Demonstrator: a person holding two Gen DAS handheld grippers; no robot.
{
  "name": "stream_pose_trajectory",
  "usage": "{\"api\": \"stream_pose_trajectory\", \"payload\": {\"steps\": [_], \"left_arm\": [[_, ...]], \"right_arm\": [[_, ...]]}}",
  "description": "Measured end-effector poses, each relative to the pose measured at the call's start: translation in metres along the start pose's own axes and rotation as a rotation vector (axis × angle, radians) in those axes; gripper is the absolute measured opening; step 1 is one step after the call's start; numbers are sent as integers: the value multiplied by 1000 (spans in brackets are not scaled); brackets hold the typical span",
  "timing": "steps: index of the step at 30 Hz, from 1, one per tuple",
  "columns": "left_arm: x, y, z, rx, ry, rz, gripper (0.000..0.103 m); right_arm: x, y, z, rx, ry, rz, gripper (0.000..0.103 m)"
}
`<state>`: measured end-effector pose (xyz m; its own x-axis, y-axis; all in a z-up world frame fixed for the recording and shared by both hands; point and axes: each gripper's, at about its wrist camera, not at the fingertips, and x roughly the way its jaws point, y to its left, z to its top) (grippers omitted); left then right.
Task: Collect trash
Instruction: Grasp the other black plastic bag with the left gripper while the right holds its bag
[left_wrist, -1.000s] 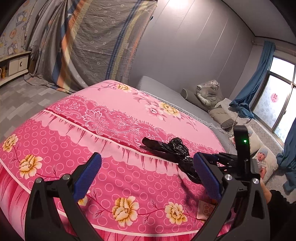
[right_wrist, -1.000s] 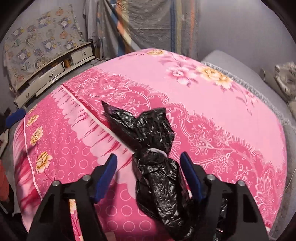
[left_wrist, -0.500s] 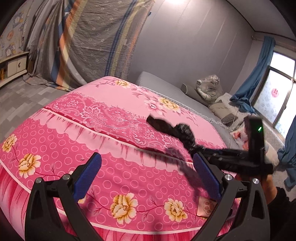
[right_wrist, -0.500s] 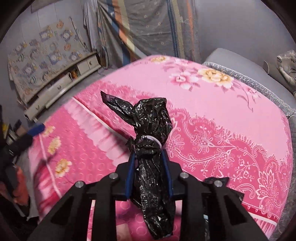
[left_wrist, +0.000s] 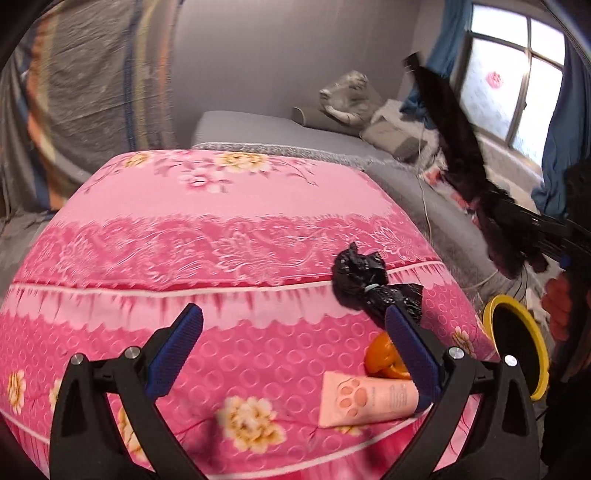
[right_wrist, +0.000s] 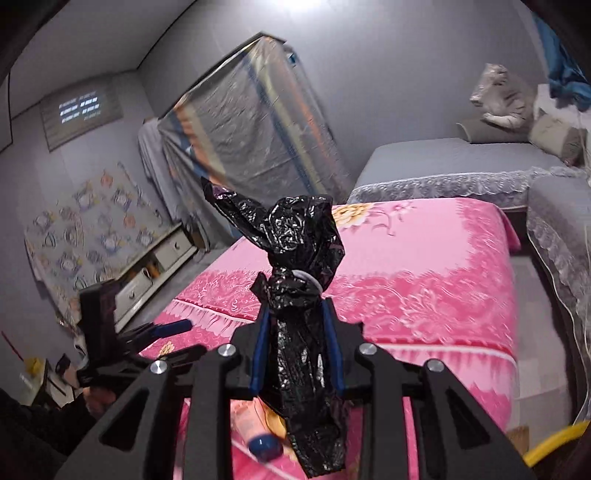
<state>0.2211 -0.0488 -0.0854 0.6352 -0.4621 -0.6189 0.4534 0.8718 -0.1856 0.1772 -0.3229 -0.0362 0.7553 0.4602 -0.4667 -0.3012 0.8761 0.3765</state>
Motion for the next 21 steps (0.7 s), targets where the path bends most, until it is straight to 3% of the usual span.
{"api": "stream_pose_trajectory", "payload": {"steps": [6, 9, 21], "left_arm": [[46, -29, 19, 91, 78, -16, 95], [67, -35, 23, 91, 129, -20, 94], [117, -54, 36, 131, 185, 31, 92]], "right_arm": [[-57, -24, -29, 63, -88, -38, 26], [-72, -34, -41, 91, -109, -53, 26], [-88, -68, -74, 205, -126, -67, 26]]}}
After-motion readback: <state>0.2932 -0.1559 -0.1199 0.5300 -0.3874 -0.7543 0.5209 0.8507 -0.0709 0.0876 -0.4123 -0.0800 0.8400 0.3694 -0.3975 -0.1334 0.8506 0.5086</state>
